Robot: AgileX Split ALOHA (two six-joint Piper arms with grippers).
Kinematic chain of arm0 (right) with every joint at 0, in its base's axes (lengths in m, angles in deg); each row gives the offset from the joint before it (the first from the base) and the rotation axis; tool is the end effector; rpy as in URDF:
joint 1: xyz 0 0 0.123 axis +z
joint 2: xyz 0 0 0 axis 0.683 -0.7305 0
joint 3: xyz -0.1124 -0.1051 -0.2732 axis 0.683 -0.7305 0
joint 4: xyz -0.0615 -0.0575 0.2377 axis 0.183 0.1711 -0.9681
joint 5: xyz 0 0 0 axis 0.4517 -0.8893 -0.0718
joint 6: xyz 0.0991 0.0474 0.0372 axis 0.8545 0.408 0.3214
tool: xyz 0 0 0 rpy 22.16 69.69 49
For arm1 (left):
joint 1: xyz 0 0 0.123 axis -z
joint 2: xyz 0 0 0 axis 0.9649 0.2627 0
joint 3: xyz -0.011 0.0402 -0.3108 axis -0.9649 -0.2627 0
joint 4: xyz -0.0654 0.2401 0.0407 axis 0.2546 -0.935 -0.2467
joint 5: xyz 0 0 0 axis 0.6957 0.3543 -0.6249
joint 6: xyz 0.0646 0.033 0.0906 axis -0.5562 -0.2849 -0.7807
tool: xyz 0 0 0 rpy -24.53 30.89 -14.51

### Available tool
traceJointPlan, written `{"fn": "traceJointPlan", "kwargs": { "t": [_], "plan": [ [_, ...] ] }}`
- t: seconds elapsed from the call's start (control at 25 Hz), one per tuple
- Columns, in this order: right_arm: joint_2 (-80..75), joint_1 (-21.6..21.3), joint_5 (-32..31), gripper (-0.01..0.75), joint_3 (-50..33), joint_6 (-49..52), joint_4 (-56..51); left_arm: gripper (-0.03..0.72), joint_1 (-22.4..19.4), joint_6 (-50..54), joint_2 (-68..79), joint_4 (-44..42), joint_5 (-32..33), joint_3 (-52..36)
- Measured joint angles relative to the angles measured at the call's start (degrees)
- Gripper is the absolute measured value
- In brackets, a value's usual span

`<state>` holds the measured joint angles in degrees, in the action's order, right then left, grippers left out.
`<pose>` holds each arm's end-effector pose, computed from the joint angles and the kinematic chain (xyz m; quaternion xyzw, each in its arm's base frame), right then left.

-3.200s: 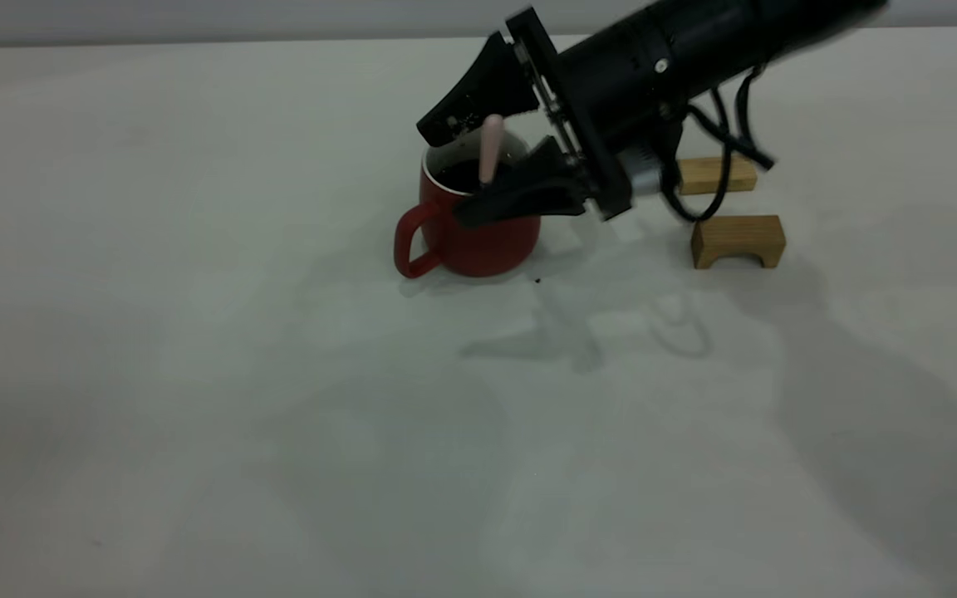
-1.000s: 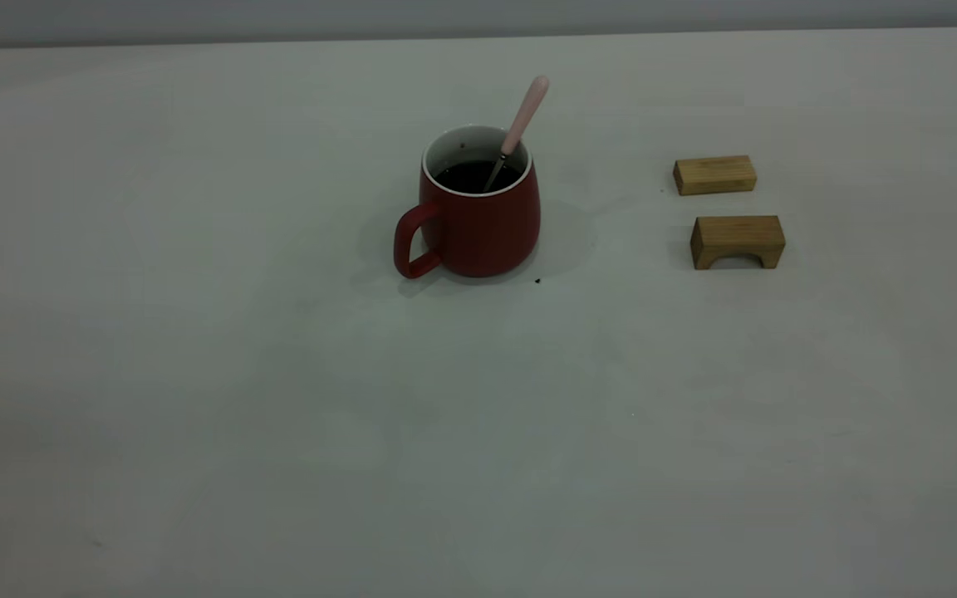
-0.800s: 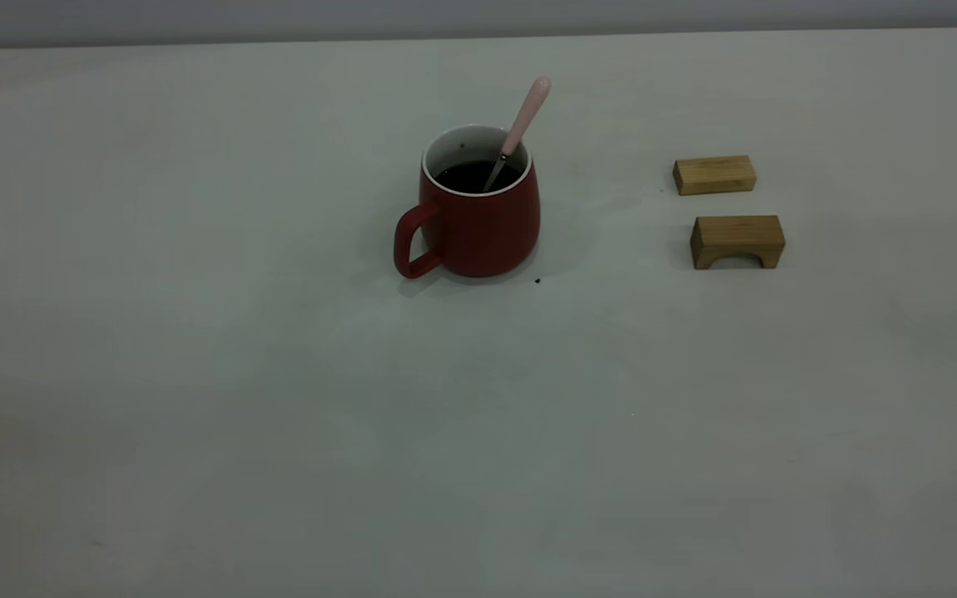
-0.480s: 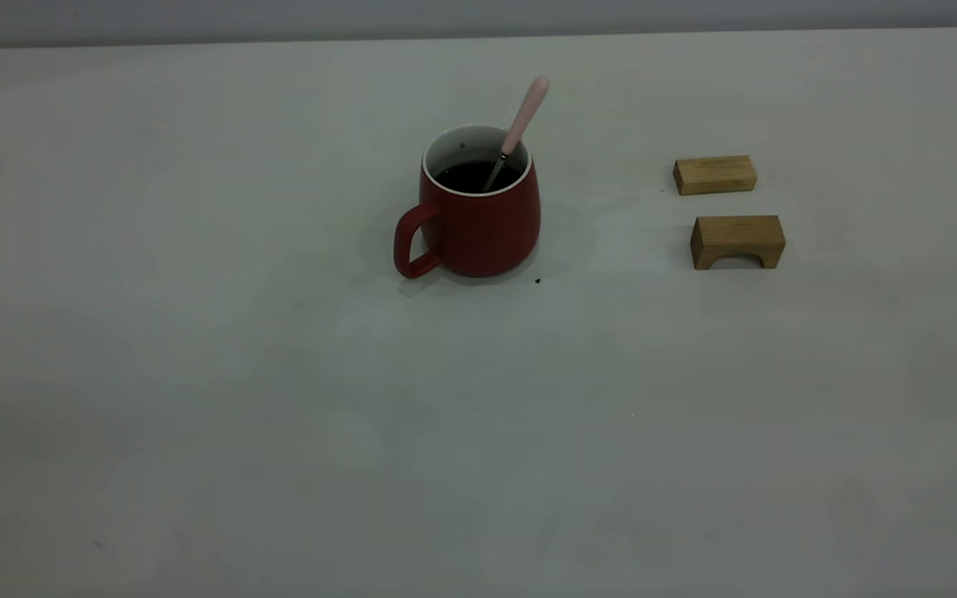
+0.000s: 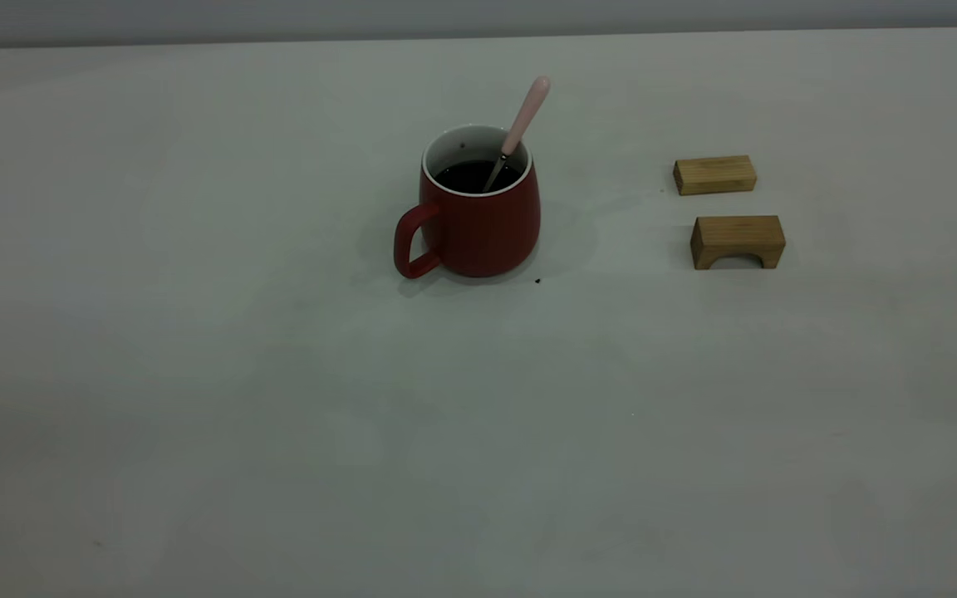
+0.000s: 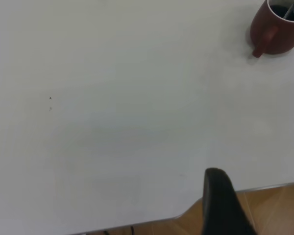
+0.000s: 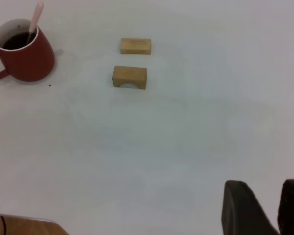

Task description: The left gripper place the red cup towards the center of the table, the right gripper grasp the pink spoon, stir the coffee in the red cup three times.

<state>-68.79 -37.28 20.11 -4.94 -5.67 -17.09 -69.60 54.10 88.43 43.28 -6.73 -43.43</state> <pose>-0.0100 -0.0001 0.2497 -0.0608 0.8818 0.0190 0.4673 -0.0165 -0.0043 0.2548 0.0507 0.8682 -0.0441 0.4917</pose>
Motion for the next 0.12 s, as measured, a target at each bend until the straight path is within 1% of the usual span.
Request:
{"fn": "traceJointPlan", "kwargs": {
  "t": [0.12],
  "plan": [
    [0.0, 0.0, 0.1, 0.234, 0.0, 0.0, 0.0, 0.446, 0.0, 0.0, 0.0, 0.0, 0.0, 0.0]
  ]
}}
